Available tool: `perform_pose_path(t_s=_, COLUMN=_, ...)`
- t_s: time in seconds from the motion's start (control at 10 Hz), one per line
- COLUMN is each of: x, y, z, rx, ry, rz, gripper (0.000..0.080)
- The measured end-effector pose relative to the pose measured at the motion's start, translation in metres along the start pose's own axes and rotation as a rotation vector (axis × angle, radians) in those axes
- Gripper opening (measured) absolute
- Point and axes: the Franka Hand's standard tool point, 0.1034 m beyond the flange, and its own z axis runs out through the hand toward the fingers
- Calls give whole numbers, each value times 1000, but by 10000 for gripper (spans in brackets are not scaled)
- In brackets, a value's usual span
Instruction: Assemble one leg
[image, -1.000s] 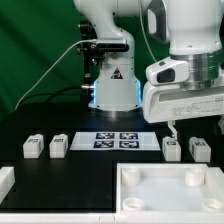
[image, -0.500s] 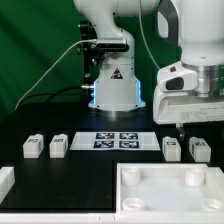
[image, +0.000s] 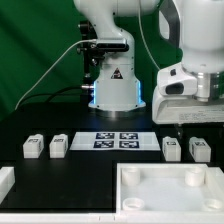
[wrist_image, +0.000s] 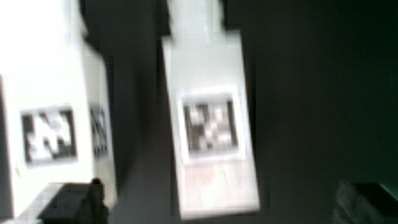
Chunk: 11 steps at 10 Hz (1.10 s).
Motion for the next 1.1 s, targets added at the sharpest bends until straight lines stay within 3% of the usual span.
perform_pose_path(t_s=0.1, x=-1, y=-6, z=5, rx=-9, ry=-80, rz=-9, gripper=649)
perform_pose_path(t_s=0.4, x=-5, y=-3, z=16, rx=-31, ry=-325, rz=-8, gripper=649)
perform_pose_path(t_s=0.7, x=-3, y=-4, z=19, rx=-32, ry=-330, rz=-2, gripper=649)
perform_pose_path(t_s=1.1, x=0, y=-12, z=43, rx=-35, ry=-320, rz=-14, gripper=649)
